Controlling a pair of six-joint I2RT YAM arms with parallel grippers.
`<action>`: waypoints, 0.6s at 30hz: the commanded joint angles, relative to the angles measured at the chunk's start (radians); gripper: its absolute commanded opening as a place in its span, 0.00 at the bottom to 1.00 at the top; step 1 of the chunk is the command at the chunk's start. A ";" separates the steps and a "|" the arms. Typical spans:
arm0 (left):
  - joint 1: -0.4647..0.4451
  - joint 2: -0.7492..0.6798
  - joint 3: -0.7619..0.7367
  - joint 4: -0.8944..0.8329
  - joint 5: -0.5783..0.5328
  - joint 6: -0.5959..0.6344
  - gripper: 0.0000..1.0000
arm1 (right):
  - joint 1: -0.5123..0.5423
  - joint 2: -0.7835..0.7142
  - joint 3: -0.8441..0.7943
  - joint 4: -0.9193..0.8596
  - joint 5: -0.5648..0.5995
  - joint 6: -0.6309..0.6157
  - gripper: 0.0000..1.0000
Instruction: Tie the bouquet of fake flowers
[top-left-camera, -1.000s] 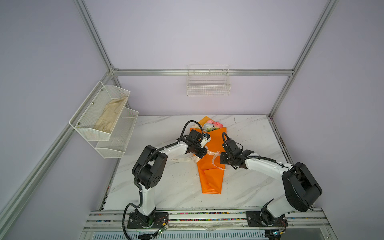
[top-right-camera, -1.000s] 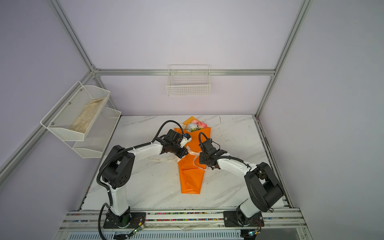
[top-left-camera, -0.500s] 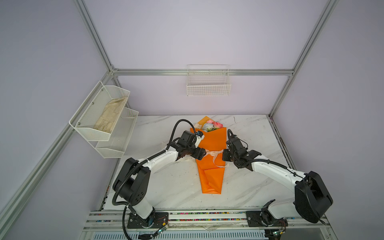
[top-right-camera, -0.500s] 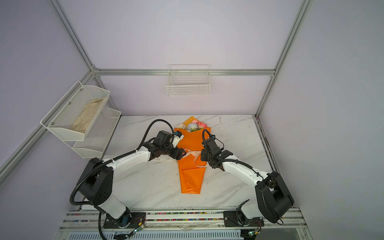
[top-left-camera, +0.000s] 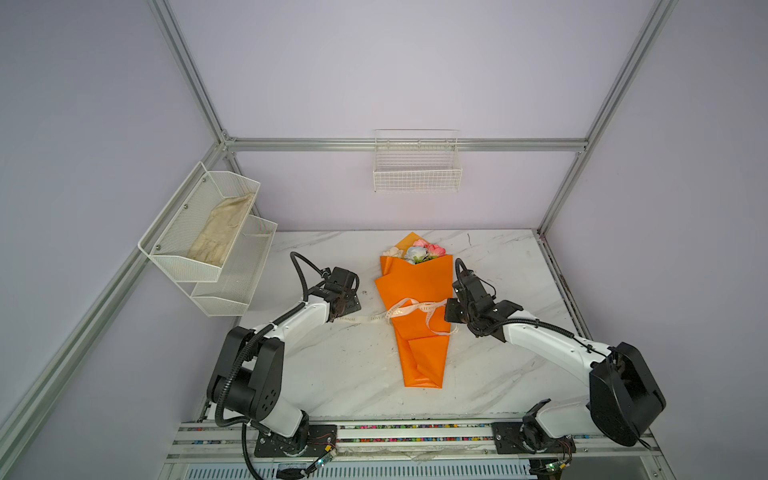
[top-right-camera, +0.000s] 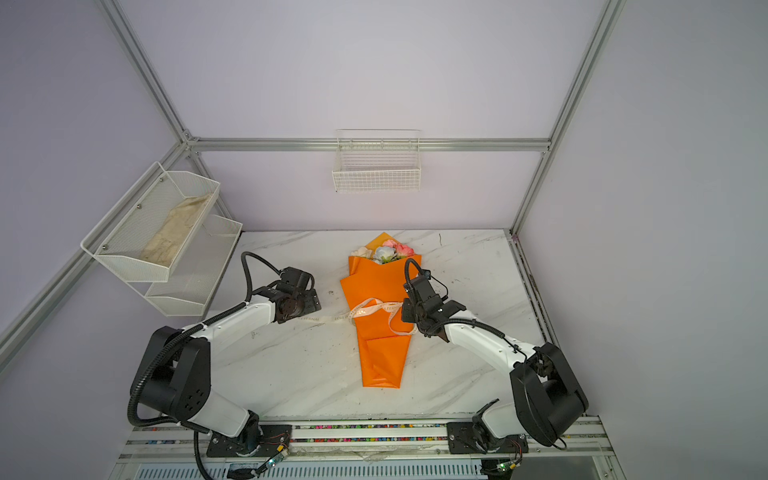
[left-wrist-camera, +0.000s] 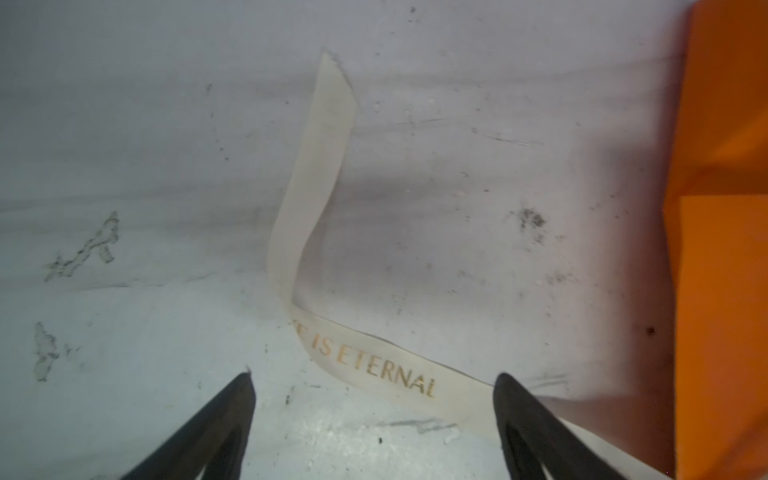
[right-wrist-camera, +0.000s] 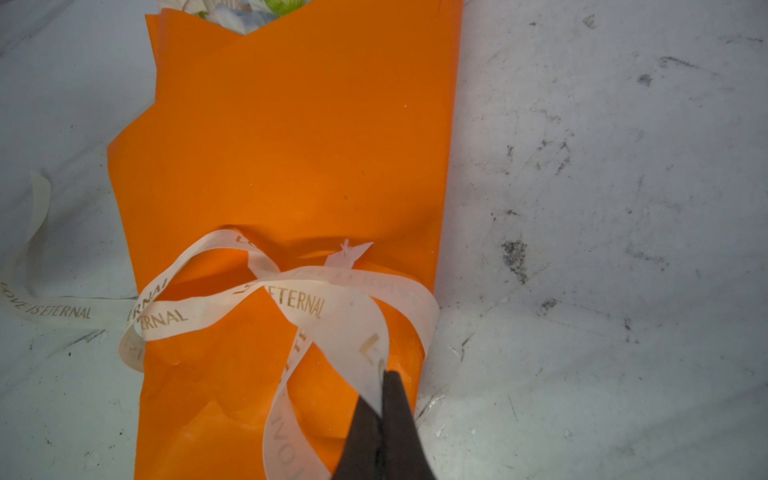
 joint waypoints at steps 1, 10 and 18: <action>0.040 0.054 0.007 -0.048 -0.059 -0.054 0.85 | -0.003 -0.014 0.010 -0.011 0.003 0.007 0.00; 0.050 0.166 0.055 -0.025 -0.062 -0.054 0.71 | -0.002 -0.008 0.007 -0.012 0.007 0.011 0.00; 0.051 0.221 0.050 0.043 -0.028 -0.041 0.52 | -0.003 0.005 0.009 -0.012 0.015 0.007 0.00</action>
